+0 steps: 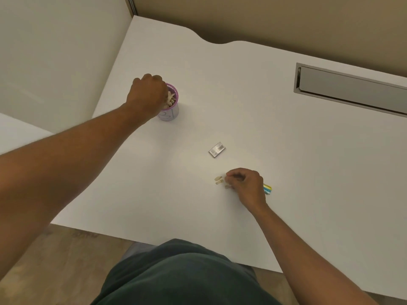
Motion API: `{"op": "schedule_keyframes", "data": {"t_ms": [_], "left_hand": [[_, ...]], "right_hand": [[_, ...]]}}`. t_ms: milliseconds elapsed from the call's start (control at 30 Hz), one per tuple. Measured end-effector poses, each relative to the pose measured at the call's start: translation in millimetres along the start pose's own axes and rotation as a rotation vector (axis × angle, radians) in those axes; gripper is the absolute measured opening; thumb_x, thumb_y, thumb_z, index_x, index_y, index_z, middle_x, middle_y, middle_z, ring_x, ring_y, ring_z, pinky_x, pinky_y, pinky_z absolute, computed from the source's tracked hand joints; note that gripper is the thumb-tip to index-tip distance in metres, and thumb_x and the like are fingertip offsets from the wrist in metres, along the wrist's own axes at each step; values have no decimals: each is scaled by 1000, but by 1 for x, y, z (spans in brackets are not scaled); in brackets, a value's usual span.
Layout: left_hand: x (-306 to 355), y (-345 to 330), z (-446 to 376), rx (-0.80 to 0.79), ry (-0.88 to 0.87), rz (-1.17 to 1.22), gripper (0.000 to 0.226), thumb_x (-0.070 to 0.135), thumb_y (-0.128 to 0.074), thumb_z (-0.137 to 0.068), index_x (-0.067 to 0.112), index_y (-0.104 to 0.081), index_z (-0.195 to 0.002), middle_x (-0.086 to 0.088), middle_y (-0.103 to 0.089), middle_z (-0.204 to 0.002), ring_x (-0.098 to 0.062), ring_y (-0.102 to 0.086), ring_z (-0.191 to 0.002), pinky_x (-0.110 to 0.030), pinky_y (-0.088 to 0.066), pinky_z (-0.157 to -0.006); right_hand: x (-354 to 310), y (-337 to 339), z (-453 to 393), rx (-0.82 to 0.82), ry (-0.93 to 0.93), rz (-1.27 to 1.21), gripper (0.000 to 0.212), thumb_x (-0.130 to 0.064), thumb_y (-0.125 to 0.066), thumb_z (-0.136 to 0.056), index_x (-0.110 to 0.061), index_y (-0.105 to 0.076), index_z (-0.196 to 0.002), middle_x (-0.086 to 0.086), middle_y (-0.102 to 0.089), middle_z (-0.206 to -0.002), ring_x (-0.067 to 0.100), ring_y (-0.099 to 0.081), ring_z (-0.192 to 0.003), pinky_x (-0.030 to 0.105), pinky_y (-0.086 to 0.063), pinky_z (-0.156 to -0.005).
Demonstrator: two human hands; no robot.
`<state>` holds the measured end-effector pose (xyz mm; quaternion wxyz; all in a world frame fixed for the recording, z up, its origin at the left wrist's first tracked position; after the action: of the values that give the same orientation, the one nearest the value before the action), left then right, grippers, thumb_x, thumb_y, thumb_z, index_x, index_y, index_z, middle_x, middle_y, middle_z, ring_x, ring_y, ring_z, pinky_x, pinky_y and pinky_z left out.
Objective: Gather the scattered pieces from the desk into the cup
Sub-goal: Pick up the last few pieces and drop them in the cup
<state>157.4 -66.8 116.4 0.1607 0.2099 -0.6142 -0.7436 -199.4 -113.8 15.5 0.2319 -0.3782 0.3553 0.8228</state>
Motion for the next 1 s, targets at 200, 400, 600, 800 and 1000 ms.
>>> {"op": "schedule_keyframes", "data": {"t_ms": [200,400,600,800,1000], "left_hand": [[0,1,21,165,65,324,18,13,-63,-91,9,-77,-102,-16,-65,-104,-41,-63,-94,-44,-51,-74],[40,-36,95,188,-157,521,14,12,-67,-91,16,-76,-101,-3,-68,-100,-29,-68,-84,-38,-55,-67],[65,-114,158,-231,-165,405,65,45,-70,-92,16,-53,-148,-8,-45,-156,-31,-42,-144,-43,-45,-111],[79,-144,174,-222,-215,252,94,80,-41,-89,24,-22,-163,-7,-7,-174,-35,-11,-160,-52,-22,-127],[80,-161,179,-216,-261,217,105,91,-18,-86,24,3,-165,-5,15,-173,-33,11,-160,-55,-10,-129]], "right_hand": [[-7,-7,-6,-96,214,244,18,-6,-63,-96,-11,-78,-104,2,-77,-95,11,-69,-73,18,-52,-72],[-2,6,-11,-161,529,666,38,2,-58,-92,-18,-70,-121,-3,-64,-121,17,-58,-108,31,-51,-89],[17,2,-13,-239,189,487,44,-1,-84,-71,-22,-67,-106,-6,-59,-93,3,-53,-73,21,-49,-71],[11,-19,-16,-133,158,232,33,4,-81,-70,-20,-66,-86,-4,-63,-78,5,-54,-65,11,-49,-65],[2,-5,-6,-190,581,660,53,-10,-76,-82,-31,-58,-127,-15,-53,-130,7,-51,-118,21,-47,-87]]}}
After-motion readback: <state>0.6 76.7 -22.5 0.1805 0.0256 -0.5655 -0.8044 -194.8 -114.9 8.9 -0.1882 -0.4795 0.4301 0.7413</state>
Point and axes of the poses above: each hand's wrist, its own z-axis away from the middle knuckle, its own y-axis out of the back of the hand, x = y × z, the point moved 2 cm from there along -z, towards the middle knuckle
